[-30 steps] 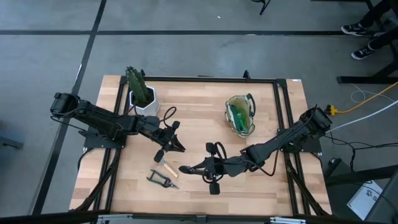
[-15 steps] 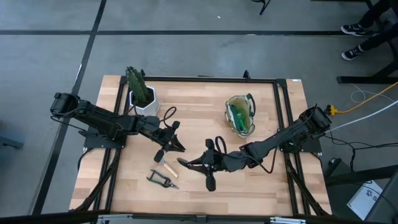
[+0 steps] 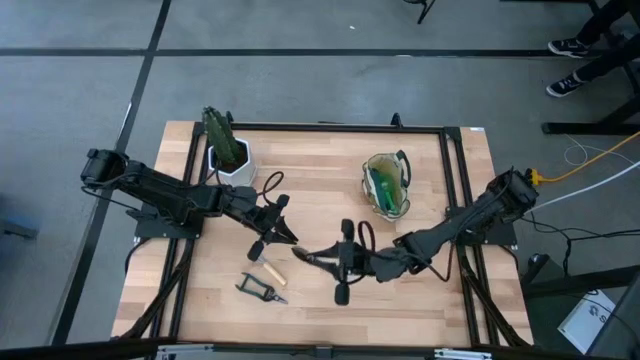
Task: Pick & Place Garden tools in Gardening bag
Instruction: Put the trowel into the gardening bag
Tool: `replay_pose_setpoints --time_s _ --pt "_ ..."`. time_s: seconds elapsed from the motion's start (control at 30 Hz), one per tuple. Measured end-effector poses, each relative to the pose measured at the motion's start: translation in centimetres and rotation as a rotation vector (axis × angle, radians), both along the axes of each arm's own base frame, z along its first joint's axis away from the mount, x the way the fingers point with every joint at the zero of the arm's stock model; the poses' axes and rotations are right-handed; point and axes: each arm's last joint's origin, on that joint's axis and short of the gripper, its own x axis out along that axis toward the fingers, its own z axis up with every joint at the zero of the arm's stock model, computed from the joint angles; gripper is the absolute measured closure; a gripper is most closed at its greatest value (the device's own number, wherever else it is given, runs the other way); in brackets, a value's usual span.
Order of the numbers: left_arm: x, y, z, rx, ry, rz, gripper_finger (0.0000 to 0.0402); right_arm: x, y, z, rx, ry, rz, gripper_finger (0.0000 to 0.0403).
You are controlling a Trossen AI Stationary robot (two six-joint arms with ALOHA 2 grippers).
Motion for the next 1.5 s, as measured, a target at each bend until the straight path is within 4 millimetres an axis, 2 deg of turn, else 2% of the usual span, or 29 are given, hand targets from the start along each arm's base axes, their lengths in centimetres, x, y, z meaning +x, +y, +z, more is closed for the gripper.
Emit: replay_pose_setpoints --time_s 0.3,0.47,0.63,0.87,1.1,1.3,1.4,1.5 --pt "0.0 0.0 0.0 0.000 0.000 0.000 0.0370 -1.6 -4.0 2.9 -0.029 0.077 -0.018 0.0352" --pt "0.0 0.0 0.0 0.000 0.000 0.000 0.0370 -2.6 -5.7 3.6 -0.059 0.121 -0.135 0.0352" --pt "0.0 0.0 0.0 0.000 0.000 0.000 0.0370 -3.3 -6.8 3.7 -0.084 0.174 -0.171 0.0352" --pt "0.0 0.0 0.0 0.000 0.000 0.000 0.0370 -4.9 -8.1 0.3 -0.058 0.217 -0.218 0.0352" --pt "0.0 0.0 0.0 0.000 0.000 0.000 0.0370 -8.0 -9.3 -2.9 0.008 0.072 -0.217 0.0352" --pt "0.0 0.0 0.0 0.000 -0.001 0.000 0.0370 -10.5 -9.8 -5.7 -0.017 -0.012 -0.187 0.0352" --pt "0.0 0.0 0.0 0.000 0.000 0.000 0.0370 -11.2 -10.1 -7.1 -0.035 -0.011 -0.252 0.0352" --pt "0.0 0.0 0.0 0.000 -0.001 0.000 0.0370 -11.5 -10.4 -7.7 -0.052 -0.011 -0.317 0.0352"
